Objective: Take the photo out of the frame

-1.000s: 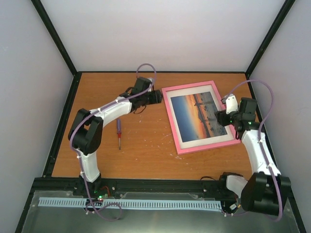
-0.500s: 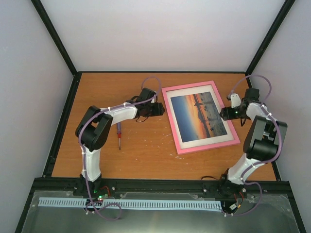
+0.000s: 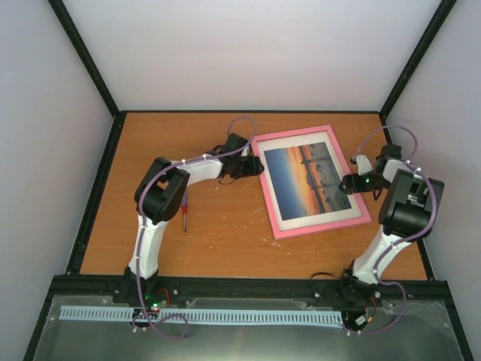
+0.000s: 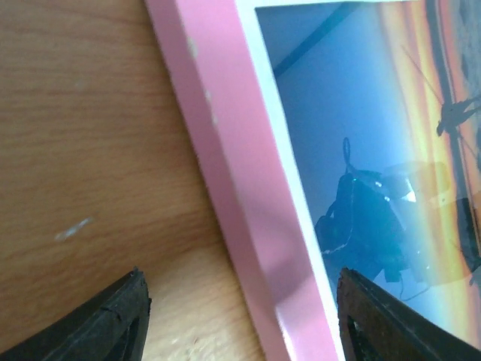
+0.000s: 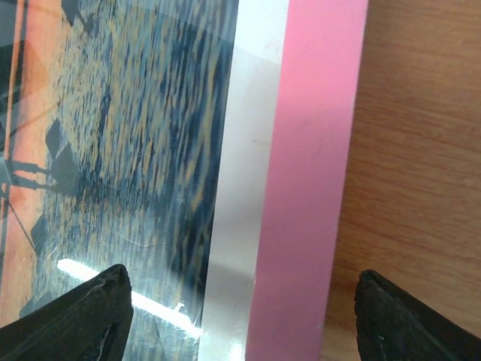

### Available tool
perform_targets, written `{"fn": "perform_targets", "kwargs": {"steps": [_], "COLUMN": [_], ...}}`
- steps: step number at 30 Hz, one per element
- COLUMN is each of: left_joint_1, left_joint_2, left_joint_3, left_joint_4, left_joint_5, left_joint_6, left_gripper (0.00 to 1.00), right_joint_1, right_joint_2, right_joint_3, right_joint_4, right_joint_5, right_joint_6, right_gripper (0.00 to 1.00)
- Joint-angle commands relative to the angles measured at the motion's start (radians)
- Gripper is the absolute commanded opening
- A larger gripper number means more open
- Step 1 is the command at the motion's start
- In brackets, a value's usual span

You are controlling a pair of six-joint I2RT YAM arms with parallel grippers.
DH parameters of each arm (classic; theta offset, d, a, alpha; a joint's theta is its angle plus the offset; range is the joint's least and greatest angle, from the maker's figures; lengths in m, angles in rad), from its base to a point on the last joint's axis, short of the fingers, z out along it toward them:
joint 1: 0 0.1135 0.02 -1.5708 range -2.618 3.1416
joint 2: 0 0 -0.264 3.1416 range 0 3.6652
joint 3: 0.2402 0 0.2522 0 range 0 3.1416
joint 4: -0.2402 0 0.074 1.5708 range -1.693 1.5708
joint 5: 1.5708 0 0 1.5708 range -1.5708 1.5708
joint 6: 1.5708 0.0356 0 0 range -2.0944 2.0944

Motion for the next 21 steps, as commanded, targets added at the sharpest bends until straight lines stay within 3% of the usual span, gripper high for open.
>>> {"fn": "perform_targets", "kwargs": {"steps": [1, 8, 21], "left_joint_1": [0.002, -0.020, -0.069], "left_joint_2": [0.059, 0.115, 0.250], "left_joint_3": [0.078, 0.151, 0.351], "left_joint_4": [-0.011, 0.004, -0.014], "left_joint_5": [0.040, 0.085, 0.101], "left_joint_6": [-0.026, -0.026, 0.005], "left_gripper": [0.68, 0.64, 0.61], "right_joint_1": [-0.008, -0.036, -0.078], "right_joint_2": [0.002, -0.045, -0.285], "right_joint_3": [-0.035, -0.099, -0.339], "right_joint_4": [-0.015, -0.036, -0.097], "right_joint_5": [-0.016, -0.035, -0.019], "right_joint_6": [-0.037, -0.071, -0.173], "right_gripper": [0.78, 0.76, 0.76]}}
